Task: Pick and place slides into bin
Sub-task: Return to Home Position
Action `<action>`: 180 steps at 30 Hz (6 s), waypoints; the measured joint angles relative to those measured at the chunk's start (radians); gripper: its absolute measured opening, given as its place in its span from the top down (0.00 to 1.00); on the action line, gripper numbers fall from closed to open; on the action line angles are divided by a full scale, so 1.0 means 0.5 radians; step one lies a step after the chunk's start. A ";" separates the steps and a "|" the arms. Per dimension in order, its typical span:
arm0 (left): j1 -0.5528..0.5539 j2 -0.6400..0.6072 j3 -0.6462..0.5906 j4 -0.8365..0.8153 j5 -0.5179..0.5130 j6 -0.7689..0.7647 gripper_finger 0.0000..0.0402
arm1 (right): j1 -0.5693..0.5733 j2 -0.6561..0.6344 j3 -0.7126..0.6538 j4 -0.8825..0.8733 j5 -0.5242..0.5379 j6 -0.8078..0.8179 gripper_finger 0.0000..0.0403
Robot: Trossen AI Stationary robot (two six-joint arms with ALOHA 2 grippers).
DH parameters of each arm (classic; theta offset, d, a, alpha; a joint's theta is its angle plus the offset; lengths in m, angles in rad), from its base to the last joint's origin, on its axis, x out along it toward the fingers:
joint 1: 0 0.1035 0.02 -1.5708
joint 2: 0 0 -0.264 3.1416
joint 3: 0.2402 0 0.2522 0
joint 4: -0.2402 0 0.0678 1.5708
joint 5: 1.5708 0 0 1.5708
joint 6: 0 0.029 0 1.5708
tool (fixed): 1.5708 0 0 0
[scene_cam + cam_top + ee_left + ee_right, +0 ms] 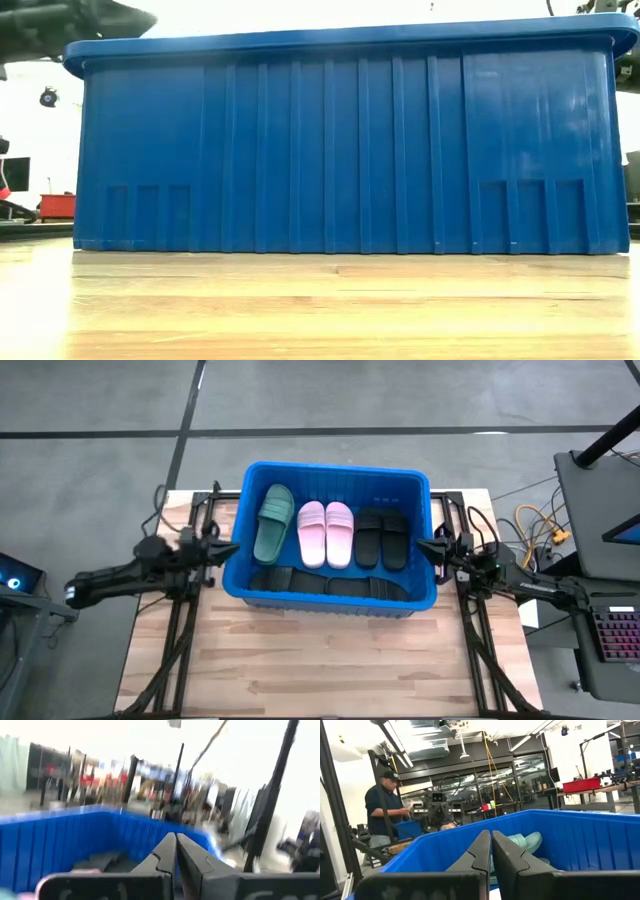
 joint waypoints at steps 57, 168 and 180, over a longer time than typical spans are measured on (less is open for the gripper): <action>-0.003 -0.315 -0.444 0.338 -0.090 0.054 1.00 | 0.005 0.023 -0.009 0.000 -0.162 -0.103 0.98; -0.002 -0.316 -0.446 0.336 -0.091 0.055 1.00 | 0.005 0.027 -0.003 0.076 -0.161 -0.106 0.98; -0.002 -0.315 -0.446 0.338 -0.091 0.055 1.00 | 0.005 0.027 -0.003 0.076 -0.161 -0.106 0.98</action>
